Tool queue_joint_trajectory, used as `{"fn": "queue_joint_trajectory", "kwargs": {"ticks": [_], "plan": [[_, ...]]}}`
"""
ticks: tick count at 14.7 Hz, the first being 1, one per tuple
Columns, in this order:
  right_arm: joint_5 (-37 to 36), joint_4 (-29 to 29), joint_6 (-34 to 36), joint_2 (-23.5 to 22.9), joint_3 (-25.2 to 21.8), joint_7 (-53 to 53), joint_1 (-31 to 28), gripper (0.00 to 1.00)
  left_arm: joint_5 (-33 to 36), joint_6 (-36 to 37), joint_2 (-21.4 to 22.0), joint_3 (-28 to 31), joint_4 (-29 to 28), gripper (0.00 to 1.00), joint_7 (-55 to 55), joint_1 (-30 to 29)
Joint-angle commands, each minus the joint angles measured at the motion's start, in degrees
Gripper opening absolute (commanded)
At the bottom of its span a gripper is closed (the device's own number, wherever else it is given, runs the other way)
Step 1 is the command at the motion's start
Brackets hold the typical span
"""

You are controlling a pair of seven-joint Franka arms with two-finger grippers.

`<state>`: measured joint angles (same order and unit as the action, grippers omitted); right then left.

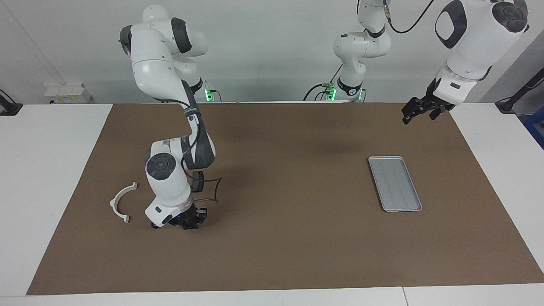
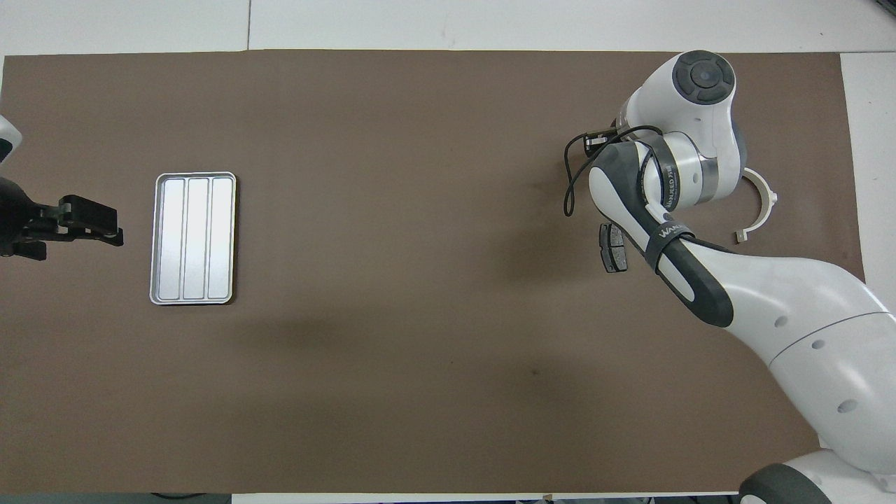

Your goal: Place bearing gear from tray to pile

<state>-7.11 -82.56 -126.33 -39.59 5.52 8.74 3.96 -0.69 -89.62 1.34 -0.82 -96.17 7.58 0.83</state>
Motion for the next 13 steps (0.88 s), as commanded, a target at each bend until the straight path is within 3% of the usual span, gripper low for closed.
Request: {"fn": "queue_joint_trajectory", "kwargs": {"ticks": [1,13], "plan": [[-0.2,-2.2,2.4,5.0,0.9,0.9,-0.3,1.0,-0.5,-0.6,1.6,-0.2,-1.6,1.0,-0.4,-0.3],[1.4,-2.1,16.7,17.6,0.8,-0.9,-1.8,1.0,-0.5,-0.6,1.6,-0.2,-1.6,1.0,-0.4,-0.3]]}}
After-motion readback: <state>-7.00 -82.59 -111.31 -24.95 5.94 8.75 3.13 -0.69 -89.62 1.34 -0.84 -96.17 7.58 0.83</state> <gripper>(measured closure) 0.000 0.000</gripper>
